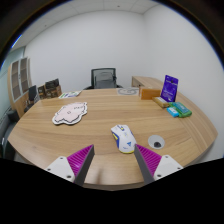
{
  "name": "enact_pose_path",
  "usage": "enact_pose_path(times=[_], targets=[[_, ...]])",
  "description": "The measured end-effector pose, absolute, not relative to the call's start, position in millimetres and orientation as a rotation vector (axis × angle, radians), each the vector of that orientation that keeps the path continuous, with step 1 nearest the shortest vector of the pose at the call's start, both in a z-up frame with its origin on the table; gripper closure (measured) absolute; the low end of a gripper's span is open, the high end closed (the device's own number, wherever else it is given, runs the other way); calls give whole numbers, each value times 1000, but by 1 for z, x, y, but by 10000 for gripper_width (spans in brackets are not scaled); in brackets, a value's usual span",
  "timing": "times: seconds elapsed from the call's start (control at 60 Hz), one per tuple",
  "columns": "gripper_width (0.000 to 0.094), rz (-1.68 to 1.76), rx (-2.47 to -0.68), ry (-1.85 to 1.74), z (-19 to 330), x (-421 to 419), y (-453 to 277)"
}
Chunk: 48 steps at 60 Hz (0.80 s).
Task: Arrange mouse
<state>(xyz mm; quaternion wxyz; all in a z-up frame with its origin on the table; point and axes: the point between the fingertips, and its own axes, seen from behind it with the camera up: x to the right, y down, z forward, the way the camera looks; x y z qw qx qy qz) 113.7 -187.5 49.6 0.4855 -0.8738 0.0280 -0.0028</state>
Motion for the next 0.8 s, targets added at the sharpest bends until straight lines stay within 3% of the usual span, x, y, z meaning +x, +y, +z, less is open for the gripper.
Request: enact_pose_path(times=[0.267, 0.467, 0.55, 0.583, 0.8], targets=[[101, 43, -2187, 38, -11, 159, -128], [107, 75, -2168, 38, -8, 170, -86], [234, 72, -2165, 24, -9, 171, -77], [429, 72, -2168, 32, -10, 173, -75], [563, 89, -2199, 94, -11, 173, -75]])
